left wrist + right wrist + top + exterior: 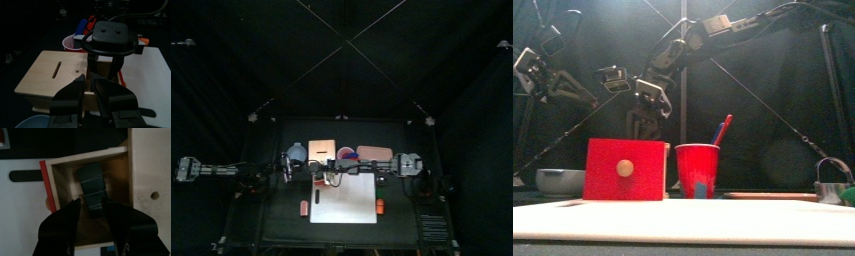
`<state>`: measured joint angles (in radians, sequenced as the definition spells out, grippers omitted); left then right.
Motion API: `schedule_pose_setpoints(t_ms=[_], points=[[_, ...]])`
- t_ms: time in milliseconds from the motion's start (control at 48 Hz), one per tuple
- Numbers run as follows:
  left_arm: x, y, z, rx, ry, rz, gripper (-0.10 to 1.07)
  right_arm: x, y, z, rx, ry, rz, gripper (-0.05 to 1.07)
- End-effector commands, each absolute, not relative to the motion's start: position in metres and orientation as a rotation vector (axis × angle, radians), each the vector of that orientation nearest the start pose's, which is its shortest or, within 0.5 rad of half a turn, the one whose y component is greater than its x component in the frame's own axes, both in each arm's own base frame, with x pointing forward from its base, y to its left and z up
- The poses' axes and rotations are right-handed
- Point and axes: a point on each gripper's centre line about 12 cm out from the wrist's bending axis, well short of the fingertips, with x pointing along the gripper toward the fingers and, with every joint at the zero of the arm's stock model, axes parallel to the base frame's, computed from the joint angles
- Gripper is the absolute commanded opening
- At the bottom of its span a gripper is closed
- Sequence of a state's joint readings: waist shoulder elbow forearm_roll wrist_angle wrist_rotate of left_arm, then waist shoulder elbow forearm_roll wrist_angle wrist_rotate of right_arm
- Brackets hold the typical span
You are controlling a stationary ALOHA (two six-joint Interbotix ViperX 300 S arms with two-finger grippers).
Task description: Grab sushi roll from open drawer and place on cutting board
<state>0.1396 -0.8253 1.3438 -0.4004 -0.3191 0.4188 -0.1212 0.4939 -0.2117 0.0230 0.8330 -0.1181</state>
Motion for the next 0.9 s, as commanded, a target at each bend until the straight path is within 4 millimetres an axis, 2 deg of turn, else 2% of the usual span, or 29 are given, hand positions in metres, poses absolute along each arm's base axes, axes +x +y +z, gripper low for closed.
schedule_pose_setpoints(t_ms=[0,292,500,875], points=[[0.193,0.042,0.203,0.036,0.222,0.259,0.6,0.536,-0.063,0.198,-0.011,1.066,-0.038,0.78],[0.192,0.042,0.199,0.027,0.26,0.25,0.6,0.544,-0.064,0.2,-0.006,1.07,-0.037,0.86],[0.192,0.042,0.198,0.027,0.267,0.251,0.6,0.545,-0.067,0.185,-0.03,1.113,-0.042,0.86],[0.191,0.044,0.198,0.023,0.269,0.259,0.6,0.544,-0.072,0.173,-0.087,1.144,-0.057,0.86]])
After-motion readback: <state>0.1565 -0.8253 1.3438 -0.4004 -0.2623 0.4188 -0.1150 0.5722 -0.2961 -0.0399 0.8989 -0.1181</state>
